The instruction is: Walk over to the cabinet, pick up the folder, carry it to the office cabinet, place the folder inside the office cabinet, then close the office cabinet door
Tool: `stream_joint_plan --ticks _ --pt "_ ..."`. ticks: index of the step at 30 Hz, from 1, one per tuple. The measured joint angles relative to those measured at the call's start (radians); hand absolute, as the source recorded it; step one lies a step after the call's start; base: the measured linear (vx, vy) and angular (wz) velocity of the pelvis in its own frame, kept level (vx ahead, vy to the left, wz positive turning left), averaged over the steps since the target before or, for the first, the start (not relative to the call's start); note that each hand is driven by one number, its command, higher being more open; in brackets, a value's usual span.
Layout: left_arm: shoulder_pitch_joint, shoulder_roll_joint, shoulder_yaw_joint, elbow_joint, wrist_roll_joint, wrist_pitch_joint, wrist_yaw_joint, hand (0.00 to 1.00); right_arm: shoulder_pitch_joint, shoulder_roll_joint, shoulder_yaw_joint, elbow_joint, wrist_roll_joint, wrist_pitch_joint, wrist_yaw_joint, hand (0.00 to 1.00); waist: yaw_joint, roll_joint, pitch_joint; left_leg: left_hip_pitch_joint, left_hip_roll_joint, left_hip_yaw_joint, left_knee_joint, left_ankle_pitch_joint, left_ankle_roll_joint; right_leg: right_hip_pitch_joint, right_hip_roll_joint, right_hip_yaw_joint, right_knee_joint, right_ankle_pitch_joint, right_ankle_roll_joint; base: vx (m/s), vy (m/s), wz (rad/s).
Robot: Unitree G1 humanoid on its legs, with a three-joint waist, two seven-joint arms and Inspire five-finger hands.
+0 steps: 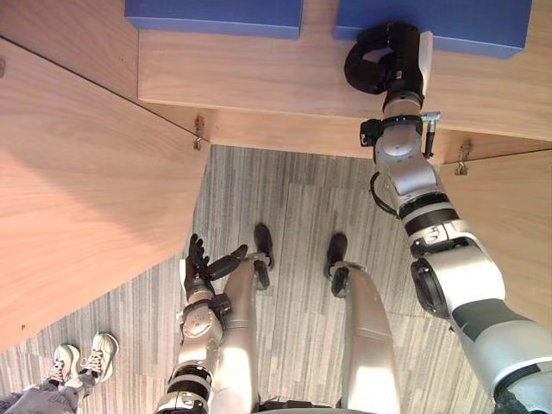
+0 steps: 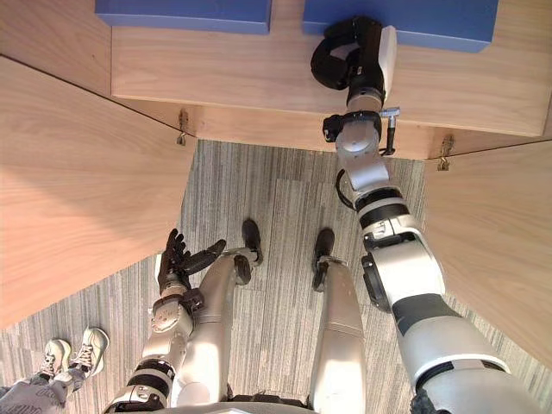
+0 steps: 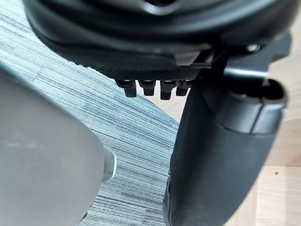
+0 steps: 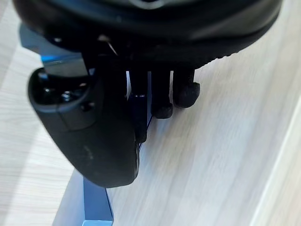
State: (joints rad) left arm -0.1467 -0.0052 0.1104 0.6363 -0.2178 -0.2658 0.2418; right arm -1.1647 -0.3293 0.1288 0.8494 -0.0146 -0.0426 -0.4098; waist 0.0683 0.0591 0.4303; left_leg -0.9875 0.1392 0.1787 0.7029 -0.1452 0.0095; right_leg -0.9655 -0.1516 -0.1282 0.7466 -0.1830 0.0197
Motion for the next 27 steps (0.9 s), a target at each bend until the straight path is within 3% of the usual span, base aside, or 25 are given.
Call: stream_joint_plan --ticks 2,4,6,8,10,13,16,17,20,22,27 --pt "-0.001 -0.002 0.000 -0.001 -0.003 0.001 0.000 1.00 0.007 -0.005 0.004 -0.030 0.066 0.012 -0.002 0.00 0.001 0.001 0.000 -0.001 0.011 0.007 0.000 0.006 0.001 0.000 0.001 -0.008 0.000 0.002 -0.003 -0.05 -0.044 0.06" --pt "-0.008 -0.007 0.001 -0.003 -0.018 0.007 0.000 1.00 0.097 -0.011 -0.010 -0.216 0.110 0.019 -0.010 0.00 0.008 0.001 0.000 -0.002 0.023 0.010 0.009 0.014 0.011 0.003 0.008 -0.012 0.001 0.003 -0.004 -0.02 -0.046 -0.03" --pt "-0.009 -0.016 0.001 -0.007 -0.019 0.023 0.000 1.00 0.282 -0.011 -0.014 -0.506 0.111 -0.006 -0.010 0.00 0.006 0.001 0.000 0.019 0.037 0.015 0.029 0.009 0.012 0.036 0.015 -0.015 0.002 0.002 -0.004 0.03 -0.023 -0.05" --pt "-0.008 -0.024 -0.002 0.001 -0.016 0.042 -0.001 1.00 0.432 0.000 -0.017 -0.635 0.113 -0.041 0.002 0.00 0.001 0.001 0.000 0.067 0.040 0.016 0.033 -0.003 0.010 0.091 0.016 -0.018 -0.002 -0.004 -0.002 0.05 -0.001 0.00" --pt "0.020 -0.033 -0.014 0.002 -0.010 0.053 -0.012 1.00 0.684 0.061 -0.010 -0.748 0.133 -0.096 0.055 0.00 -0.009 0.000 0.000 0.189 0.051 0.026 0.032 -0.044 0.010 0.215 0.027 -0.013 -0.030 -0.025 0.003 0.02 0.002 -0.13" --pt "0.063 -0.026 -0.033 0.005 0.046 0.063 -0.034 1.00 0.933 0.141 0.009 -0.794 0.142 -0.135 0.129 0.00 -0.038 -0.005 -0.003 0.308 0.057 0.051 0.003 -0.069 -0.001 0.325 0.038 0.003 -0.073 -0.038 0.002 -0.01 0.015 -0.21" --pt "0.110 -0.006 -0.053 0.053 0.078 0.082 -0.053 1.00 1.152 0.200 0.003 -0.741 0.116 -0.134 0.179 0.00 -0.057 -0.017 -0.022 0.447 0.063 0.095 -0.087 -0.064 -0.010 0.446 0.063 0.033 -0.189 -0.003 0.016 0.04 0.031 -0.45" --pt "0.130 0.006 -0.060 0.088 0.084 0.088 -0.056 1.00 1.209 0.229 -0.022 -0.680 0.092 -0.133 0.190 1.00 -0.069 -0.027 -0.049 0.490 0.064 0.116 -0.126 -0.060 -0.016 0.483 0.073 0.047 -0.241 0.018 0.021 0.10 0.037 -0.40" --pt "0.153 0.040 -0.057 0.172 0.096 0.097 -0.066 1.00 1.255 0.287 -0.144 -0.408 0.090 -0.132 0.200 1.00 -0.108 -0.046 -0.118 0.607 0.053 0.151 -0.237 -0.033 -0.014 0.602 0.099 0.081 -0.406 0.096 0.030 0.18 0.022 -0.42" --pt "0.162 0.049 -0.055 0.195 0.101 0.101 -0.079 1.00 1.259 0.292 -0.215 -0.295 0.090 -0.117 0.198 1.00 -0.115 -0.047 -0.143 0.666 0.046 0.178 -0.286 -0.021 -0.013 0.661 0.104 0.103 -0.486 0.131 0.037 0.18 0.048 -0.42" --pt "0.194 0.069 -0.018 0.217 0.122 0.110 -0.096 1.00 1.305 0.292 -0.386 -0.123 0.132 -0.102 0.199 1.00 -0.143 -0.049 -0.216 0.813 -0.003 0.240 -0.445 0.010 -0.016 0.783 0.099 0.171 -0.661 0.204 0.058 0.17 0.038 -0.40"
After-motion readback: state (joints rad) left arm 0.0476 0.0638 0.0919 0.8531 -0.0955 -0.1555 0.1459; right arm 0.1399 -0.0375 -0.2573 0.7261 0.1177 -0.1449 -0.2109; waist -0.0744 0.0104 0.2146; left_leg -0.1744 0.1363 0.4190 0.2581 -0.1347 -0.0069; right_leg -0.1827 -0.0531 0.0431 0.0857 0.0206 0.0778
